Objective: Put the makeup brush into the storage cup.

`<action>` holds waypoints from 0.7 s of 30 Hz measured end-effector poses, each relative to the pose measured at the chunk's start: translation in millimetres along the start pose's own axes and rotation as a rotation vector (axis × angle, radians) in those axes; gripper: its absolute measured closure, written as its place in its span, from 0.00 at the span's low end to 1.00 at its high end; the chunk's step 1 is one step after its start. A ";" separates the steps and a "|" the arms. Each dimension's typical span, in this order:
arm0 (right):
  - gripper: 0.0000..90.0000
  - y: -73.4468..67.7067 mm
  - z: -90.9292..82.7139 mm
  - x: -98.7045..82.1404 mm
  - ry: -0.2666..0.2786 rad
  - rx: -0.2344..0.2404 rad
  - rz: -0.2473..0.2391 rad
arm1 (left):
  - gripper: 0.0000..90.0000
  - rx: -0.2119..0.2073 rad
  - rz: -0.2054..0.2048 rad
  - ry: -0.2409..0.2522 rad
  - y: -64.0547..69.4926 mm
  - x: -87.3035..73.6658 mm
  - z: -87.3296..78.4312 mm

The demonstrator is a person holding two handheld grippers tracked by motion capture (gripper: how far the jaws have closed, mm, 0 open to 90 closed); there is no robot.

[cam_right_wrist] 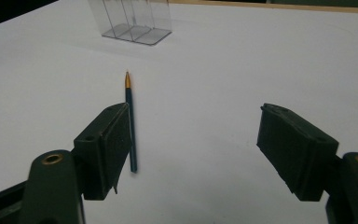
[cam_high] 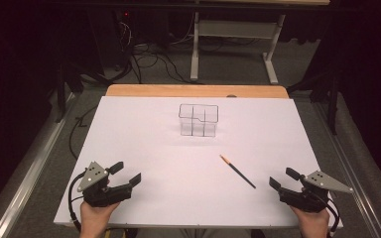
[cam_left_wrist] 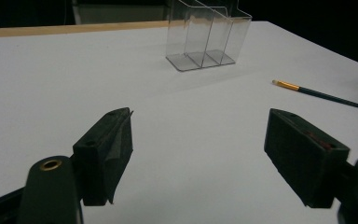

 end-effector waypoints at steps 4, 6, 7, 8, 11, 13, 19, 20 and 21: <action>0.32 0.1 -1.2 1.1 0.006 0.004 0.020 | 0.26 0.000 0.005 -0.001 0.4 -0.1 0.0; 0.32 -0.4 -0.9 0.8 0.003 0.008 0.021 | 0.26 -0.004 0.003 0.001 0.9 0.1 0.0; 0.32 -1.0 -0.7 0.7 0.004 0.012 0.017 | 0.26 -0.006 0.002 0.001 1.1 0.0 -0.1; 0.33 -2.5 -0.8 0.7 0.003 0.018 0.016 | 0.26 -0.008 0.006 -0.002 1.4 -0.2 -0.1; 0.32 -9.3 -0.1 2.3 0.004 0.038 0.005 | 0.27 -0.013 0.010 0.000 2.2 -0.1 0.2; 0.32 -10.2 0.1 2.8 0.005 0.040 0.009 | 0.27 -0.013 0.009 0.001 2.1 0.0 0.2; 0.30 -12.6 -0.3 8.3 0.027 0.037 0.011 | 0.27 -0.010 0.009 0.005 2.0 0.7 -0.3; 0.28 -8.9 0.2 9.6 0.025 0.012 0.029 | 0.27 -0.009 0.008 0.005 1.8 0.6 -0.2; 0.28 -8.0 0.5 9.8 0.023 0.008 0.043 | 0.27 -0.009 0.006 0.005 1.7 0.5 0.0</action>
Point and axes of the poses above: each handheld gripper's, and its own axes: z roughly forward along the jaws, x roughly out of its top, y roughly to its right, the point moved 9 cm from there along z, roughly forward along the jaws, and after that the axes turned 8 degrees about y, right-handed, at the moved point
